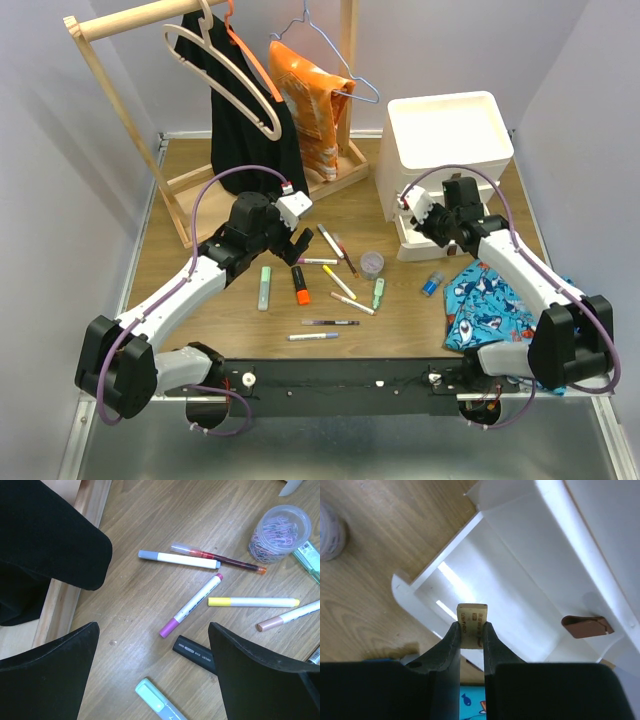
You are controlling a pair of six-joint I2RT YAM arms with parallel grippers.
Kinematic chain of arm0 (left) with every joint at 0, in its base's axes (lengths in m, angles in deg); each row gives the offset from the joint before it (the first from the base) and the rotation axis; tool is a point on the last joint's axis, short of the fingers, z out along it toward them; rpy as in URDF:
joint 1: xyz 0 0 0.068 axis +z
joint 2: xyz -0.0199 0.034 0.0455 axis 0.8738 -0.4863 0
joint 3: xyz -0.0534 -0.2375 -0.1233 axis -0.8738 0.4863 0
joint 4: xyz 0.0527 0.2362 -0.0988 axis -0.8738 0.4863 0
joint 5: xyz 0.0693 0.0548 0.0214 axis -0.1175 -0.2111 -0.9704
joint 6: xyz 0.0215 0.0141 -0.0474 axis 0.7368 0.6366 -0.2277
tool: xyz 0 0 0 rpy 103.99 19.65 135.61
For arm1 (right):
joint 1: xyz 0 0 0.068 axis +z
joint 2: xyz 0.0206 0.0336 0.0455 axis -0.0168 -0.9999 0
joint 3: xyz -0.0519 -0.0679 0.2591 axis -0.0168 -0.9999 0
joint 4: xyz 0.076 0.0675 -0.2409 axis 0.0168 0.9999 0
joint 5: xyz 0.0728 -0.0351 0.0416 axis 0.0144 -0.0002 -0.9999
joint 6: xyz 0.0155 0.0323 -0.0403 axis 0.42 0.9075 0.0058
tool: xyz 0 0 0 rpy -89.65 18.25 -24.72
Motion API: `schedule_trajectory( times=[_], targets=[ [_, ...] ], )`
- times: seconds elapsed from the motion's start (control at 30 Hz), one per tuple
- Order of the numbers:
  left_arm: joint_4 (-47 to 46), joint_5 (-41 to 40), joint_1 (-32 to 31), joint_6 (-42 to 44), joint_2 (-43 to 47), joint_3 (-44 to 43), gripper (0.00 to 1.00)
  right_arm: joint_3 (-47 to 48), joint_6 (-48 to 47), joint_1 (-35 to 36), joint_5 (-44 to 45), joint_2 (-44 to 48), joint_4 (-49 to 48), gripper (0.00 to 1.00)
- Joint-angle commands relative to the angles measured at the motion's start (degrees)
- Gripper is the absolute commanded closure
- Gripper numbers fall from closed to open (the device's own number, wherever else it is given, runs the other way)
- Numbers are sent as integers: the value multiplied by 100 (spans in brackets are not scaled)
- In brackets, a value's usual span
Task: Sort the stationery into containers
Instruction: Place the stationery in the drawer, then pick up the stationery from the center of the board.
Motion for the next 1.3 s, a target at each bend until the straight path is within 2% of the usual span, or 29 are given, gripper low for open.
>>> schedule_trajectory(
  times=[0.0,0.03,0.13,0.33,0.4,0.5,0.53,0.57,0.63,0.77,0.9,1.07,1.27],
  targets=[
    [-187,189,19,-65,-43,-170,1,-133,175,-42,396,-144,-967,80],
    [-196,189,19,-65,-70,-188,1,-133,176,-42,396,-144,-986,72],
    [-196,180,19,-65,-70,-206,1,-63,333,-42,396,-179,-854,56],
    [-179,180,28,-82,-35,-144,1,297,685,-42,63,110,-161,52],
    [-214,189,28,-82,-26,-109,1,464,651,-42,-586,215,556,52],
    [-258,206,28,-83,-9,-65,1,535,73,-42,-1702,365,1479,52],
    [-258,215,28,-74,9,-56,1,448,-530,-42,-1948,461,1710,52],
    [-258,215,28,-74,18,-56,1,386,-745,-33,-2255,506,1869,52],
    [-232,180,28,-30,61,-13,1,280,-1218,45,-2363,471,2107,51],
    [-153,145,28,14,149,75,1,148,-2274,431,-2215,156,2406,51],
    [-117,84,28,6,272,233,1,52,-2873,1134,-1846,-74,1951,52],
    [-12,-31,115,-3,448,348,1,78,-4085,1951,-1512,-442,1826,51],
    [76,-83,555,181,676,409,1,191,-5255,2497,-1300,-1048,1861,48]
  ],
)
